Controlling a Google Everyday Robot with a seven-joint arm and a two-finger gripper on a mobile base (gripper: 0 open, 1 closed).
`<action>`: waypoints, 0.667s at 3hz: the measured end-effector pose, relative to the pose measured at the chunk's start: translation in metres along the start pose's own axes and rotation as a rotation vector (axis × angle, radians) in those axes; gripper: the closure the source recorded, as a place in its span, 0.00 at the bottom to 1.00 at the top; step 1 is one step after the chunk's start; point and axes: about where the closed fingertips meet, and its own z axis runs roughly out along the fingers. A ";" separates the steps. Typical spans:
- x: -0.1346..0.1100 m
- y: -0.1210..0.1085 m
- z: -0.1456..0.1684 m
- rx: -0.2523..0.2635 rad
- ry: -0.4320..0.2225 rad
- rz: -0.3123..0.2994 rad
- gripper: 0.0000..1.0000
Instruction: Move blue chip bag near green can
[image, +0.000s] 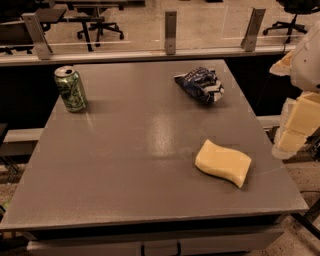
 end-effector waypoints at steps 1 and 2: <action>0.000 0.000 0.000 0.000 0.000 0.000 0.00; -0.006 -0.013 0.006 0.010 -0.019 0.017 0.00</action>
Offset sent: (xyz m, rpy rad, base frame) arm 0.0348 0.0047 -0.0073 0.0470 -0.0062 -0.0305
